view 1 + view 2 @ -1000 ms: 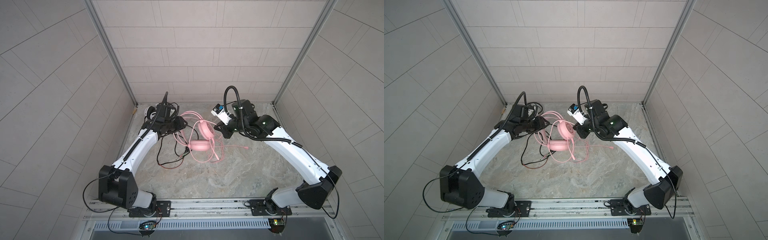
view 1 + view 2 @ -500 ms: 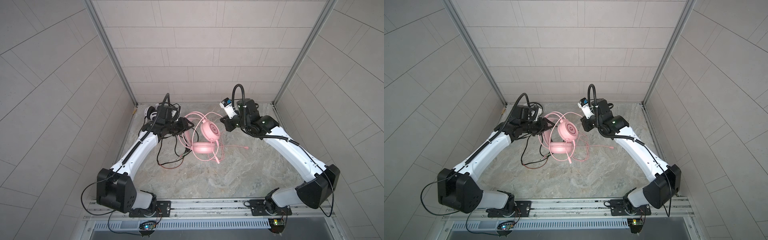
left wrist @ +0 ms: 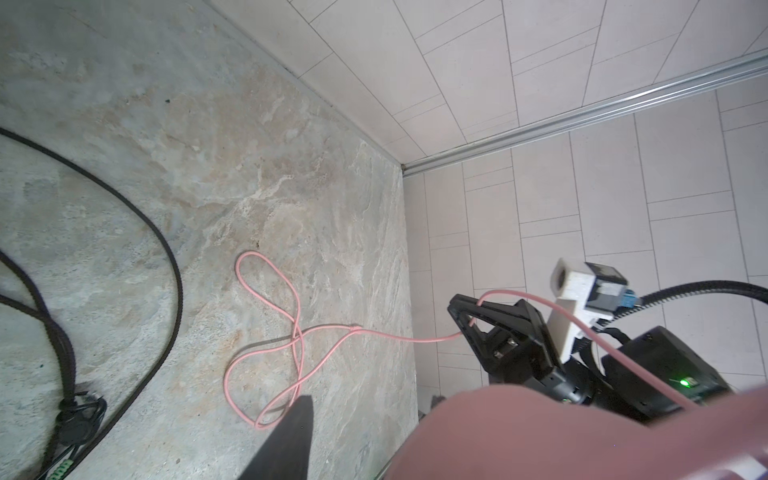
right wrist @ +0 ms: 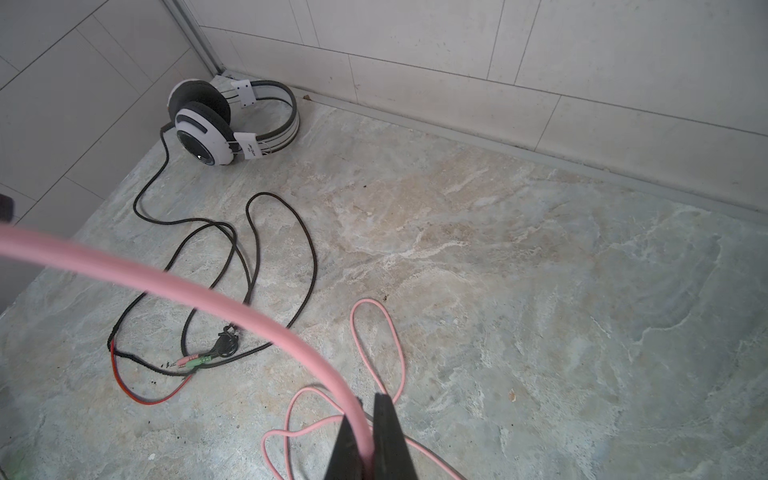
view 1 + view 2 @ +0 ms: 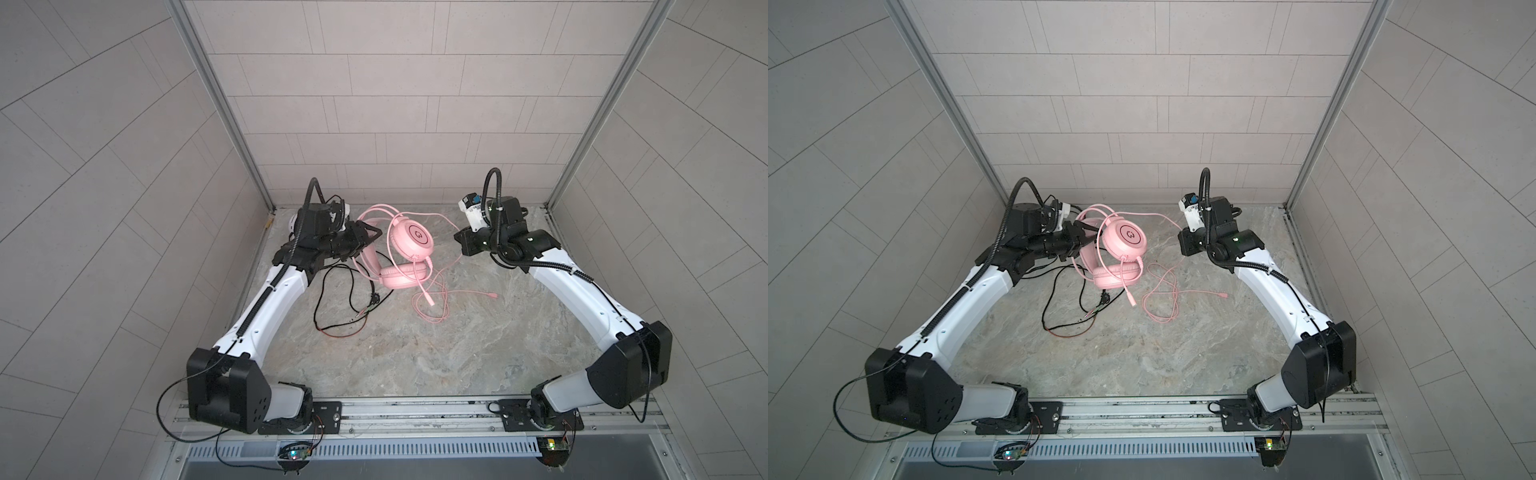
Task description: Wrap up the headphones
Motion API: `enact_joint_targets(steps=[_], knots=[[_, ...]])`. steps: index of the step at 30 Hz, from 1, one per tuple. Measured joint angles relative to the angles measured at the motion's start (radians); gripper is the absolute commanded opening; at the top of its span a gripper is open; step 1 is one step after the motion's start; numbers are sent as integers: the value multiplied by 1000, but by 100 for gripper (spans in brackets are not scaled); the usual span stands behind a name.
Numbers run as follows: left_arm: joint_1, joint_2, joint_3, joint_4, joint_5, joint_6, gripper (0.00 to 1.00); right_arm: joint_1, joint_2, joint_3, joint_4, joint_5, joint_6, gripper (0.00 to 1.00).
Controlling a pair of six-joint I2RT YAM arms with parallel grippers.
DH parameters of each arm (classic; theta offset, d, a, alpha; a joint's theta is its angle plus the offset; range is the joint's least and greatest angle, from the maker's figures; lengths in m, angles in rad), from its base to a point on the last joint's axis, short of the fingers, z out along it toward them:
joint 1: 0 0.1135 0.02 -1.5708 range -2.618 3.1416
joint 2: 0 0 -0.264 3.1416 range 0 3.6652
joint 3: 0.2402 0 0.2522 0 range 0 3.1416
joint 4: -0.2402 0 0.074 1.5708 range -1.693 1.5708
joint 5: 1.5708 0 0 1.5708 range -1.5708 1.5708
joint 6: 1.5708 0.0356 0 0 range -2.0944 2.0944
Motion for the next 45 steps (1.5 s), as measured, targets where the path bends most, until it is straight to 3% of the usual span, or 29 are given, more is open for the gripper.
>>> enact_joint_targets(steps=[15, 24, 28, 30, 37, 45], knots=[[0, -43, 27, 116, -11, -124, 0, -11, 79, -1, 44, -39, 29, 0], [0, -45, 45, 168, -159, -195, 0, -6, 115, -60, 227, -217, 158, 0], [0, -45, 69, 214, -254, -223, 0, 16, 115, -121, 402, -317, 282, 7], [0, -40, 88, 229, -272, -240, 0, 29, 116, -146, 500, -358, 352, 18], [-3, 20, 217, 272, -249, -283, 0, 57, 240, -174, 796, -449, 507, 39], [-18, 21, 220, 268, -245, -290, 0, 84, 441, -178, 942, -482, 556, 45]])
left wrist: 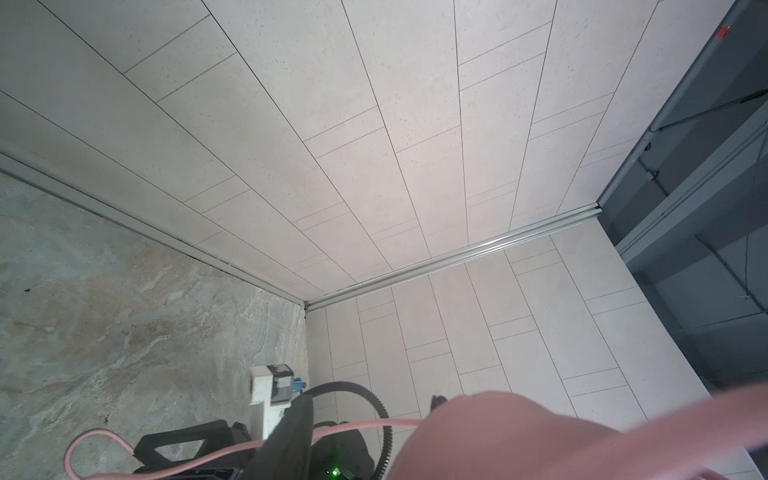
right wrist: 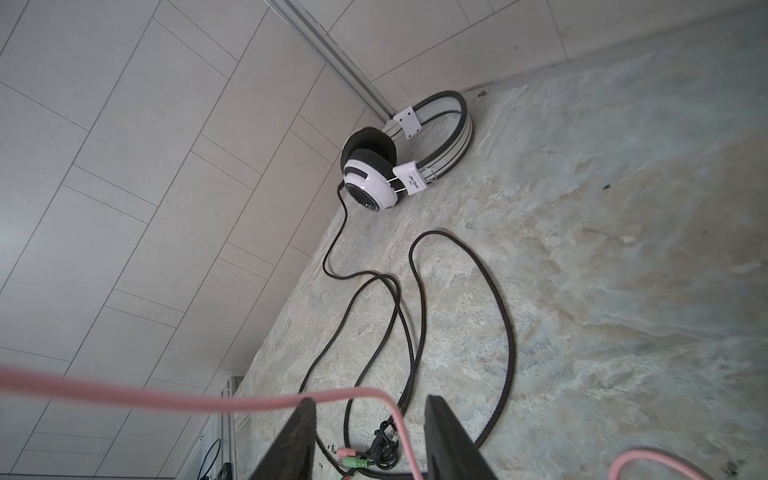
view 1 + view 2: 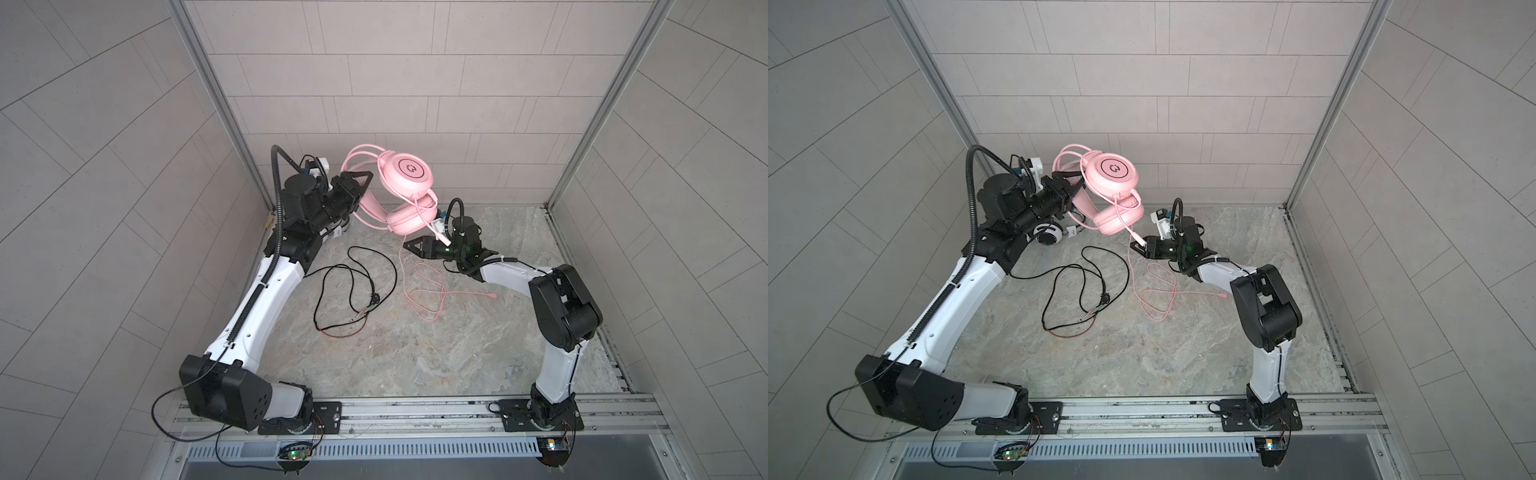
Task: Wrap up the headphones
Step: 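Raise the pink headset with the left gripper while the right pulls the cable low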
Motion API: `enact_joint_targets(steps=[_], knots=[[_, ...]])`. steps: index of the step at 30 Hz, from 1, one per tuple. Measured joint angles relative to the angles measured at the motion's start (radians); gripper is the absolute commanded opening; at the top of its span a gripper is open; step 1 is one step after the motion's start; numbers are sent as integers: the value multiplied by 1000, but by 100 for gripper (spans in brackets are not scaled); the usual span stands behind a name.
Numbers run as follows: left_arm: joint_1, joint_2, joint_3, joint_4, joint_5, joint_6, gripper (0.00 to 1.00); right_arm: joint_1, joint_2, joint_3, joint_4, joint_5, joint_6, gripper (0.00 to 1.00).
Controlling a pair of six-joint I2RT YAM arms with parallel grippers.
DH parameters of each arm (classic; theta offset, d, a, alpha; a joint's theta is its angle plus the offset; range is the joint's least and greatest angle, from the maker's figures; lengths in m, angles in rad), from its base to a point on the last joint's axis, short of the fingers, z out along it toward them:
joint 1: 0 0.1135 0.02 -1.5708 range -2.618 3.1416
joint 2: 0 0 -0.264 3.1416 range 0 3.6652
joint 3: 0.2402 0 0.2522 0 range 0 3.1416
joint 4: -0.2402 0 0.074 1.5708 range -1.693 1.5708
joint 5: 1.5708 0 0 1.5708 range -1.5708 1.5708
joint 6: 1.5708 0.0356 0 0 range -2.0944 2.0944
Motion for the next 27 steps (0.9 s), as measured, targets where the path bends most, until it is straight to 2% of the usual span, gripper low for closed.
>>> enact_joint_targets(steps=[8, 13, 19, 24, 27], knots=[[-2, 48, 176, -97, -23, 29, 0, 72, 93, 41, 34, -32, -16, 46], [1, 103, 322, -133, -33, 54, 0, 77, 113, -28, 32, -39, -44, 46], [12, 156, 413, -170, -33, 71, 0, -7, 93, -121, -36, -27, -94, 47], [19, 169, 418, -204, -45, 85, 0, -129, 8, -130, -180, 13, -122, 47], [19, 176, 420, -212, -50, 88, 0, -156, -58, -150, -185, 15, -146, 48]])
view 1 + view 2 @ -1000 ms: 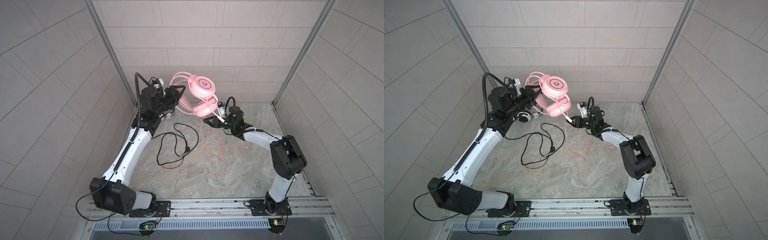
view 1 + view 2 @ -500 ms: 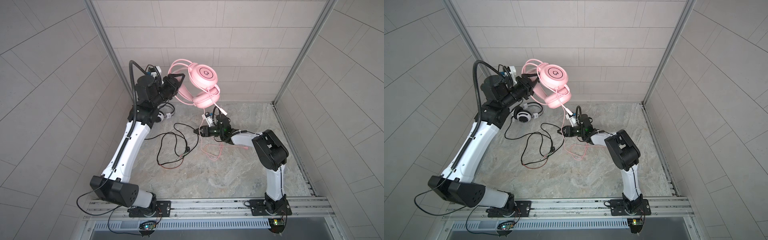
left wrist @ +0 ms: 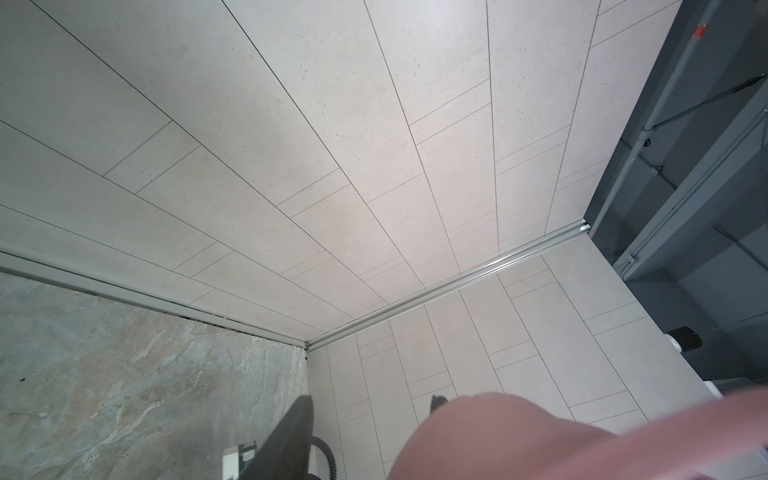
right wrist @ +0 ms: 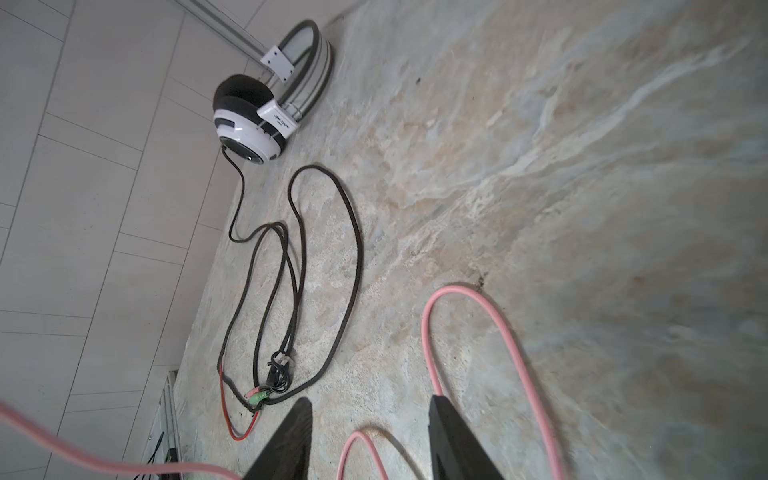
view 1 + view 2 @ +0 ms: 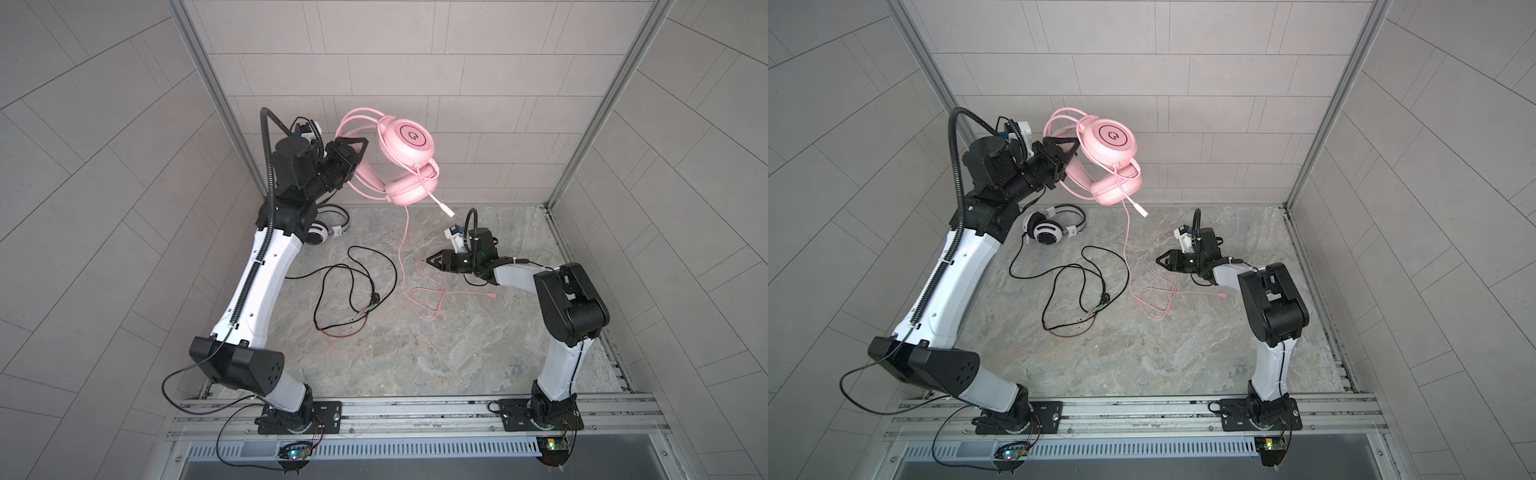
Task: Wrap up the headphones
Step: 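Raise the pink headset with the left gripper while the right pulls the cable low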
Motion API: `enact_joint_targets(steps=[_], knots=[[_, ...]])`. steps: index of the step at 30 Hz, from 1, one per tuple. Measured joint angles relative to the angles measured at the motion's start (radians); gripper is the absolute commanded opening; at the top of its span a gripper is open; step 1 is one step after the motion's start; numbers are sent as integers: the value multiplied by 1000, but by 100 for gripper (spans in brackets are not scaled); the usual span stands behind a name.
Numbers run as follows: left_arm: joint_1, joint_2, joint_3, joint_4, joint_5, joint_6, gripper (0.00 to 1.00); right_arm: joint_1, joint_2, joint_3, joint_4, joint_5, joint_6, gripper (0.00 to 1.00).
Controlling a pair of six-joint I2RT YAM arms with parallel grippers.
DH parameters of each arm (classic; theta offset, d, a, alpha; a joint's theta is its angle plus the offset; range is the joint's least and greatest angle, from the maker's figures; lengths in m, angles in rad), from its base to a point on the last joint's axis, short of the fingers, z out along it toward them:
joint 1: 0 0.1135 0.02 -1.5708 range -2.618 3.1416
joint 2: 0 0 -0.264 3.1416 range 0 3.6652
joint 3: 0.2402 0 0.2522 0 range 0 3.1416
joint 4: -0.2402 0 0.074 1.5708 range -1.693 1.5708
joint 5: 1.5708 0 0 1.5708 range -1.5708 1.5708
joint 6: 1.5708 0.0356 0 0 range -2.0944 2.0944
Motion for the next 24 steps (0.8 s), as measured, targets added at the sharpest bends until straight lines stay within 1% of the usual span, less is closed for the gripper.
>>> enact_joint_targets(steps=[3, 9, 16, 20, 24], knots=[[2, 17, 20, -6, -3, 1, 0, 36, -40, -19, 2, -10, -45, 49], [6, 52, 81, -34, -12, 10, 0, 136, -24, -53, 30, -65, -79, 52], [10, 53, 99, -63, -43, 31, 0, 137, 17, -190, 230, -122, 8, 56], [10, 53, 99, -69, -51, 35, 0, 150, 54, -195, 281, -130, 34, 56], [12, 55, 108, -84, -57, 37, 0, 198, 61, -179, 291, -129, 28, 56]])
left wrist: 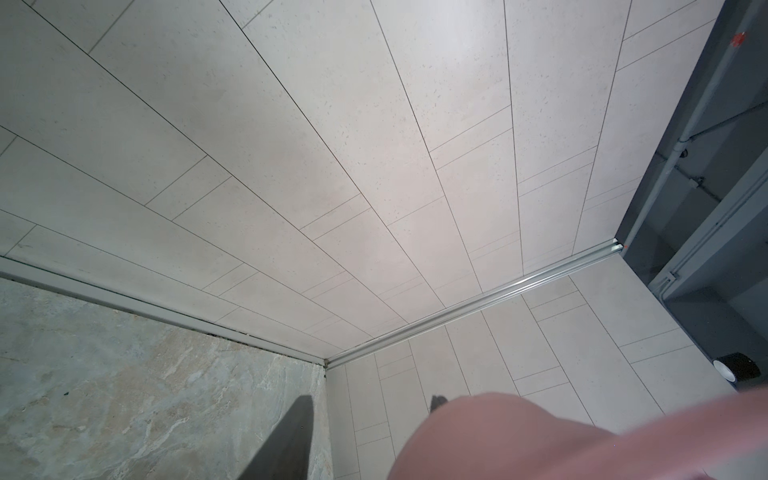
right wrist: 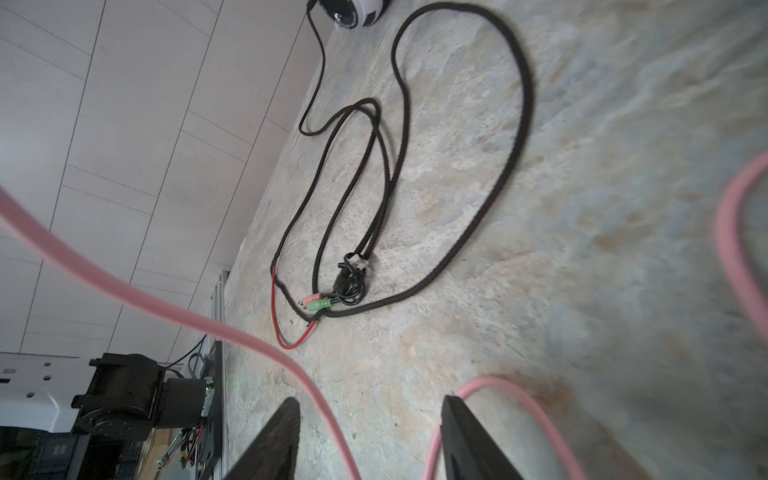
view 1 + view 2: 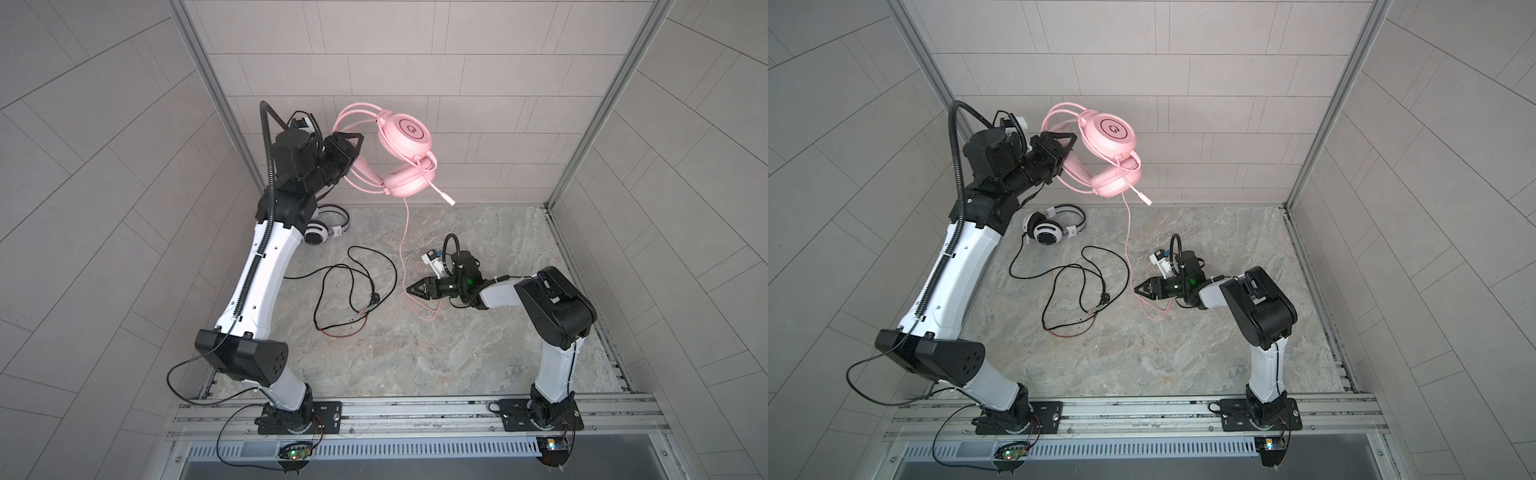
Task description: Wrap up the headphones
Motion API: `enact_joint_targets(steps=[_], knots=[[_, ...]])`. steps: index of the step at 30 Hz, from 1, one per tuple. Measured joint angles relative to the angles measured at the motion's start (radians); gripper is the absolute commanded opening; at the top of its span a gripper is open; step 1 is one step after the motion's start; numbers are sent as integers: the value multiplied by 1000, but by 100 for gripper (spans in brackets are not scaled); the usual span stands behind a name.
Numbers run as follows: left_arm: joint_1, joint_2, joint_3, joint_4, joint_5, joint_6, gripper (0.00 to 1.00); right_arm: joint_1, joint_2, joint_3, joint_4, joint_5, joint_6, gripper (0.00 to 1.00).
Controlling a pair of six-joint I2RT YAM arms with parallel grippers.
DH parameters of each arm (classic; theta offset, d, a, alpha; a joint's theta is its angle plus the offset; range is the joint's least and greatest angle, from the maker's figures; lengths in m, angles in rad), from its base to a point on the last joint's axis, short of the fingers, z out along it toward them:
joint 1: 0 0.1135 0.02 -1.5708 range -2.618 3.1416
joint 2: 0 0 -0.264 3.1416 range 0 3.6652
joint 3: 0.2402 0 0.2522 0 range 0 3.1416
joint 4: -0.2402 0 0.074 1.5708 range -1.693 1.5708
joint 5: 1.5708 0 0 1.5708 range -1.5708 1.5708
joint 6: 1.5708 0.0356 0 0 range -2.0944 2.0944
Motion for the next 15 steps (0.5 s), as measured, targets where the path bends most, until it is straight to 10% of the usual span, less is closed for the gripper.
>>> enact_joint_targets(steps=[4, 9, 15], knots=[[0, 17, 53, -29, -3, 8, 0, 43, 11, 19, 0, 2, -12, 50], [7, 32, 88, -33, -16, 14, 0, 61, 12, 17, -24, 27, -32, 15], [18, 83, 91, -43, -74, 45, 0, 90, -26, -14, -127, 108, -73, 9]])
